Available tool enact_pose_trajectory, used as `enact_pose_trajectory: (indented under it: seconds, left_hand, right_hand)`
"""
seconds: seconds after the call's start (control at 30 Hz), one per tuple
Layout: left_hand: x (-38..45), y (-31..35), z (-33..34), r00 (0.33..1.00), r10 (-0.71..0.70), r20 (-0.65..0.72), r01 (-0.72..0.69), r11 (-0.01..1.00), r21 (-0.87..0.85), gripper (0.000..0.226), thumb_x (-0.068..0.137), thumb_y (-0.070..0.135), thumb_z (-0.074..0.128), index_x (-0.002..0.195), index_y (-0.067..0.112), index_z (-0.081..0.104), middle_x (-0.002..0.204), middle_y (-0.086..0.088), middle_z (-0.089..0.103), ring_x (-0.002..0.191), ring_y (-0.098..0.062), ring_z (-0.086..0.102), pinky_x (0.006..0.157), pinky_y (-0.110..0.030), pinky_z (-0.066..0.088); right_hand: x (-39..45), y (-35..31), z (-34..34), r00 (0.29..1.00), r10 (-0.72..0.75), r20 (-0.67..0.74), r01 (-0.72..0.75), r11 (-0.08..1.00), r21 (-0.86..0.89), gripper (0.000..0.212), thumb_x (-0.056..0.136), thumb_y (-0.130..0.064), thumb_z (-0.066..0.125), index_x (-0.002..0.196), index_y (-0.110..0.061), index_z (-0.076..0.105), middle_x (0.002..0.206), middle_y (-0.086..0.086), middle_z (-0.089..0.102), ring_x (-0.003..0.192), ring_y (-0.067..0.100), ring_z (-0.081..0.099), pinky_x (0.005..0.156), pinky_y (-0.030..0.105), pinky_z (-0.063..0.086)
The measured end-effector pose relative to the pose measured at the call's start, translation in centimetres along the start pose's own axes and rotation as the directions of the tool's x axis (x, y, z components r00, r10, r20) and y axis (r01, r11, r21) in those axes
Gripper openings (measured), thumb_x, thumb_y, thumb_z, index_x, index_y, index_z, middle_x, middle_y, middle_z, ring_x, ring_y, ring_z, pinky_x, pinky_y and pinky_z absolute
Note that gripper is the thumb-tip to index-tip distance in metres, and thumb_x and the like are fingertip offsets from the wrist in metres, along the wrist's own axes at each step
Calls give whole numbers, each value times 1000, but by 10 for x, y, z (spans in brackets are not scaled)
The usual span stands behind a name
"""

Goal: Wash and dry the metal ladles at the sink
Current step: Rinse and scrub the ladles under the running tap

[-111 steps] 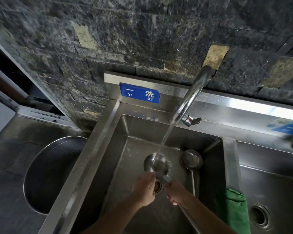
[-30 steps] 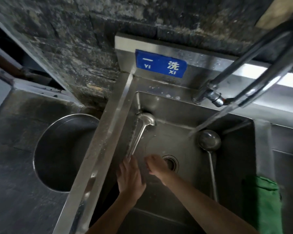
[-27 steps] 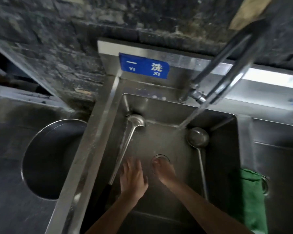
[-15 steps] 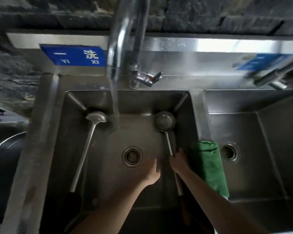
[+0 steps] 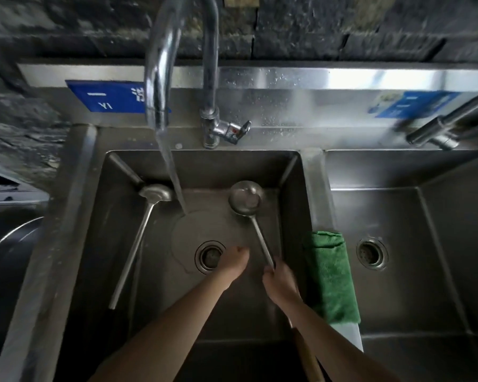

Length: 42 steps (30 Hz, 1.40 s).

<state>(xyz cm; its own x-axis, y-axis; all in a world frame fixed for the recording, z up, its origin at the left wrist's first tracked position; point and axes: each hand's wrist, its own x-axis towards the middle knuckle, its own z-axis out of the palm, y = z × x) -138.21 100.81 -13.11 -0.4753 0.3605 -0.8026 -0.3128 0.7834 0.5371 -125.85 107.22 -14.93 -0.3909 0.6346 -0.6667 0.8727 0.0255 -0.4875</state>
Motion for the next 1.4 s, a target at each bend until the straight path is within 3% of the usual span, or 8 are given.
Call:
enact_pose_trajectory:
  seconds: [0.13,0.37,0.63,0.83,0.97,1.1,1.23,1.4]
  left_hand:
    - [-8,12,-41,989,-148,-25,129,925,-359,16,99,26,51,107,14,57,98,-8,54,96,-22,55,80,-37,55]
    - [-28,30,-137,991,-107,-84,-12,546,-838,30,92,28,64,119,18,55,104,-12,62,90,-27,63,82,-45,54]
    - [-39,33,-151,991,-66,-116,-65,517,-853,27,102,41,48,122,24,53,121,-12,66,99,-33,71,61,-41,60]
    - [-44,42,-113,996,-35,81,88,399,-913,23,98,-2,43,119,1,53,123,-26,63,112,-38,64,100,-52,50]
    - [-53,51,-93,987,29,156,135,367,-920,25,95,-4,47,119,0,54,103,-22,67,92,-35,67,74,-47,61]
    - [-54,51,-106,984,87,157,131,250,-959,37,90,4,63,125,4,50,119,-22,64,112,-36,65,96,-52,53]
    - [-62,50,-113,971,159,181,94,440,-893,31,90,6,62,120,1,58,119,-16,68,124,-33,59,107,-53,43]
    - [-71,55,-145,988,127,-92,-150,589,-794,21,94,10,60,112,0,59,110,-15,70,111,-32,66,85,-37,53]
  right_hand:
    - [-37,-19,-14,987,-163,5,163,985,-62,20,99,-29,56,112,-16,64,77,-2,65,59,7,58,44,12,37]
    - [-73,-46,-18,921,-380,91,388,917,-93,34,92,-42,65,68,-29,45,56,-19,58,49,3,52,50,17,33]
    - [-91,-49,-20,926,-371,69,375,887,-268,37,90,-59,55,107,-28,58,91,-4,74,90,19,72,76,35,55]
    - [-92,-46,-58,931,-365,-17,328,855,-402,32,88,-52,58,108,-27,57,110,-1,74,108,24,70,83,37,53]
    - [-76,-57,-80,901,-433,-39,379,826,-417,23,90,-47,56,101,-27,55,95,-6,72,91,23,73,76,41,58]
    - [-61,-77,-86,865,-502,-12,450,785,-425,24,89,-47,59,95,-24,56,79,-3,69,76,25,70,64,40,56]
    - [-45,-115,-69,793,-595,129,595,711,-375,22,92,-49,56,101,-31,60,80,-5,70,74,21,68,67,40,56]
    - [-25,-173,-39,625,-730,275,780,582,-228,37,97,-49,53,134,-46,54,100,-8,74,77,8,69,69,32,58]
